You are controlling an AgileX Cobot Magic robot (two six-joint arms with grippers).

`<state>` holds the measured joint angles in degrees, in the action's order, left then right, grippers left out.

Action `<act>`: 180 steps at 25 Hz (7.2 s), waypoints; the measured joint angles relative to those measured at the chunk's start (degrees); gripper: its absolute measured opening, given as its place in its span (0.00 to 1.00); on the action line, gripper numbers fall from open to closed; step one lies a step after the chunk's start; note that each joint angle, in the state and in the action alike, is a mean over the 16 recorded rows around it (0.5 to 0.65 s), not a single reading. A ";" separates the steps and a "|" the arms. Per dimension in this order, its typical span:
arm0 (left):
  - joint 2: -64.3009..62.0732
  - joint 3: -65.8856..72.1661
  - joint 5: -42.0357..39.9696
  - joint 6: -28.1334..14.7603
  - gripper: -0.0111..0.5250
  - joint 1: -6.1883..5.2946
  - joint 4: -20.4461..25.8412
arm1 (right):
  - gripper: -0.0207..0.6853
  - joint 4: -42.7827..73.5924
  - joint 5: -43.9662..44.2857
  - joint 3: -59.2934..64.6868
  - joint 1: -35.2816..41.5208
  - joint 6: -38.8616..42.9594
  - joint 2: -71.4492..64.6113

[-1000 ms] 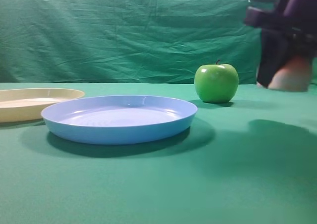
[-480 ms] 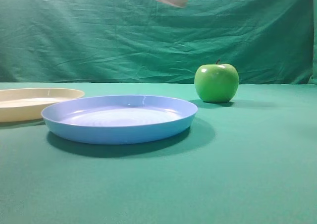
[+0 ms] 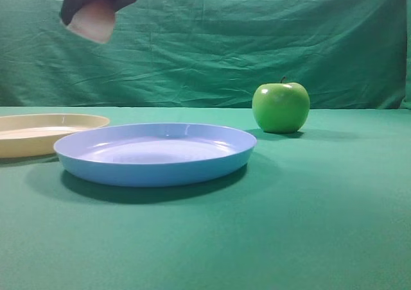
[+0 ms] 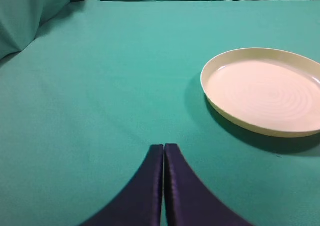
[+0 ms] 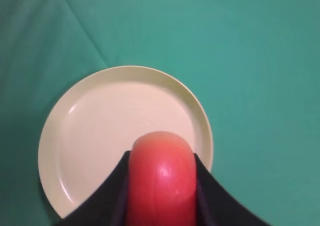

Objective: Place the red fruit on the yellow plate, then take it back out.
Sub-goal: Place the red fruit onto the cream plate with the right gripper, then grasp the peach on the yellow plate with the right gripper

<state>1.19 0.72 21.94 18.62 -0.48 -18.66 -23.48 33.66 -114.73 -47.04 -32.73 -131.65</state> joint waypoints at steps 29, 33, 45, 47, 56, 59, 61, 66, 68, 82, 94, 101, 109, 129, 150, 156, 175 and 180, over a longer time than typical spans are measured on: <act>0.00 0.00 0.00 0.00 0.02 0.00 0.00 | 0.50 2.61 7.46 -0.80 0.80 2.85 5.44; 0.00 0.00 0.00 0.00 0.02 0.00 0.00 | 0.26 2.88 12.80 -0.80 2.29 5.83 10.04; 0.00 0.00 0.00 0.00 0.02 0.00 0.00 | 0.03 3.82 30.19 -0.87 8.36 16.64 16.75; 0.00 0.00 0.00 0.00 0.02 0.00 0.00 | 0.03 3.98 32.56 -0.88 9.91 18.65 17.12; 0.00 0.00 0.00 0.00 0.02 0.00 0.00 | 0.03 6.28 37.45 1.10 16.63 27.88 22.32; 0.00 0.00 0.00 0.00 0.02 0.00 0.00 | 0.03 8.17 36.29 4.02 18.17 30.70 26.46; 0.00 0.00 0.00 0.00 0.02 0.00 0.00 | 0.03 9.61 34.94 6.95 18.97 32.56 29.89; 0.00 0.00 0.00 0.00 0.02 0.00 0.00 | 0.03 13.49 29.92 17.62 21.23 37.21 40.33; 0.00 0.00 0.00 0.00 0.02 0.00 0.00 | 0.03 14.81 27.46 22.82 22.42 38.79 44.79; 0.00 0.00 0.00 0.00 0.02 0.00 0.00 | 0.03 18.13 9.53 55.98 34.86 39.92 74.98; 0.00 0.00 0.00 0.00 0.02 0.00 0.00 | 0.03 24.15 -4.45 78.48 40.45 39.17 99.18; 0.00 0.00 0.00 0.00 0.02 0.00 0.00 | 0.03 26.38 -8.31 91.27 40.65 38.85 112.33; 0.00 0.00 0.00 0.00 0.02 0.00 0.00 | 0.03 26.90 -10.73 103.70 40.66 38.46 125.50; 0.00 0.00 0.00 0.00 0.02 0.00 0.00 | 0.03 27.08 -12.34 116.18 40.66 37.38 132.30; 0.00 0.00 0.00 0.00 0.02 0.00 0.00 | 0.03 27.00 -9.42 109.73 40.66 36.80 128.57; 0.00 0.00 0.00 0.00 0.02 0.00 0.00 | 0.03 25.64 -7.18 100.26 40.66 36.34 117.87; 0.00 0.00 0.00 0.00 0.02 0.00 0.00 | 0.03 6.61 -7.43 71.46 31.46 15.45 70.05; 0.00 0.00 0.00 0.00 0.02 0.00 0.00 | 0.03 4.23 -9.16 66.06 24.80 12.34 60.79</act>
<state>1.19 0.72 21.94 18.62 -0.48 -18.66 -19.25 24.50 -48.68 -22.24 -20.39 -70.86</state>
